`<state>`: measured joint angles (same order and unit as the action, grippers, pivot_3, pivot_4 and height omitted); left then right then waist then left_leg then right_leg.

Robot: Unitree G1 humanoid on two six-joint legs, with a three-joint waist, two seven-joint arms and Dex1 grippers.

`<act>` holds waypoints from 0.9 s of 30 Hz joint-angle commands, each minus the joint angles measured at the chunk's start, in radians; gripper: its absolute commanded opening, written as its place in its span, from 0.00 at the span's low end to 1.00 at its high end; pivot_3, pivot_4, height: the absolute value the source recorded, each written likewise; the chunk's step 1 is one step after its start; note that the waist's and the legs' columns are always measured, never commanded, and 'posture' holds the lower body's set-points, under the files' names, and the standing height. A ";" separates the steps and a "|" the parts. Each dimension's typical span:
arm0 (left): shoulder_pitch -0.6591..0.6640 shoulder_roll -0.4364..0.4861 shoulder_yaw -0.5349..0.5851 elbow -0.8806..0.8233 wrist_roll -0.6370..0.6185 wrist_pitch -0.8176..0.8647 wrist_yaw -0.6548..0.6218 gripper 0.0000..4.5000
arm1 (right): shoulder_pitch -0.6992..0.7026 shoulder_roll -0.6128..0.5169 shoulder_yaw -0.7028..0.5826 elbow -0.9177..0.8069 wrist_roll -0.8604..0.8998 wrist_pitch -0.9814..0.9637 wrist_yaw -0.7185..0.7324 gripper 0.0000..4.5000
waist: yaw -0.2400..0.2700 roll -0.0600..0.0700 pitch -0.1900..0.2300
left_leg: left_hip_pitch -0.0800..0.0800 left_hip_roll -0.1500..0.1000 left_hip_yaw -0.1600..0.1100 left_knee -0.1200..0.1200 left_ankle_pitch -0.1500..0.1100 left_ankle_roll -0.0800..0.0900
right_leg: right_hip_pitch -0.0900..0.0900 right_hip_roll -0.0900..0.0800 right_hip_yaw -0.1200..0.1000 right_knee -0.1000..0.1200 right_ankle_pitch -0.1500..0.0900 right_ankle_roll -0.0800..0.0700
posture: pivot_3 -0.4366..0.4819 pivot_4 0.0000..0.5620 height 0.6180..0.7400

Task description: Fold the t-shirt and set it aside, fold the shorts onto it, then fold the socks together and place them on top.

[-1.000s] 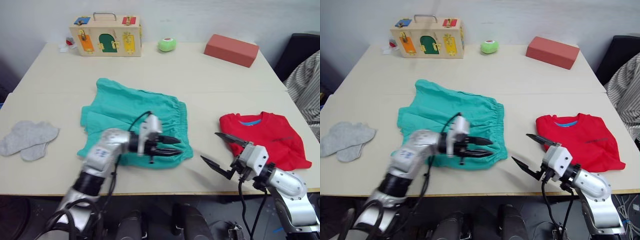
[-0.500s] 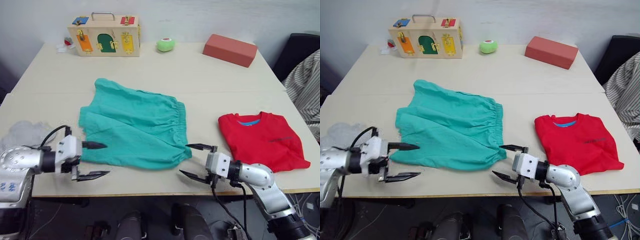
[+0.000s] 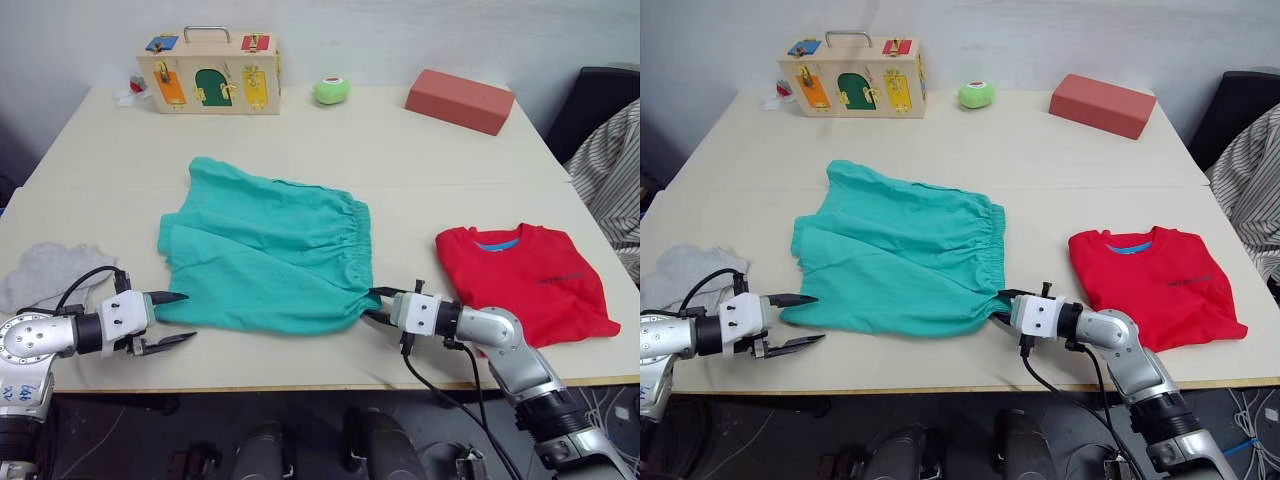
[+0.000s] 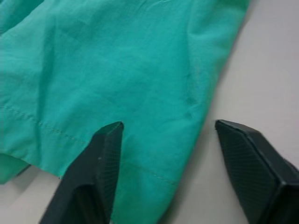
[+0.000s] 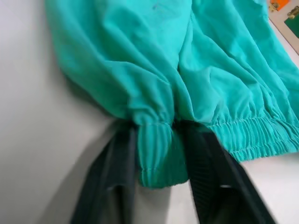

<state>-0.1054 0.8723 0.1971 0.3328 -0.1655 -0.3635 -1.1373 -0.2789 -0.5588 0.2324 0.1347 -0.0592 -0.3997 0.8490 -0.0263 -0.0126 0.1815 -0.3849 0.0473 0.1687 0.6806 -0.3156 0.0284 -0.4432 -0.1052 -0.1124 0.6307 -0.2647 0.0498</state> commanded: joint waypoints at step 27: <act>0.611 0.234 0.444 -0.799 -0.578 1.058 -0.233 0.01 | 0.270 -0.325 -0.105 -0.228 0.477 -0.087 0.340 0.00 | 0.002 0.001 -0.002 | 0.004 0.008 0.003 -0.001 -0.004 -0.007 | 0.000 0.009 0.004 -0.002 -0.007 -0.007 | 0.48 0.27 1.00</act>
<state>0.5379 1.0923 0.6171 -0.4627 -0.7021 0.6812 -1.3774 -0.0053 -0.8693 0.1676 -0.0404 0.3527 -0.5189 1.1753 -0.0239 -0.0113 0.1791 -0.3811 0.0549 0.1713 0.6796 -0.3197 0.0214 -0.4432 -0.0958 -0.1081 0.6291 -0.2716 0.0428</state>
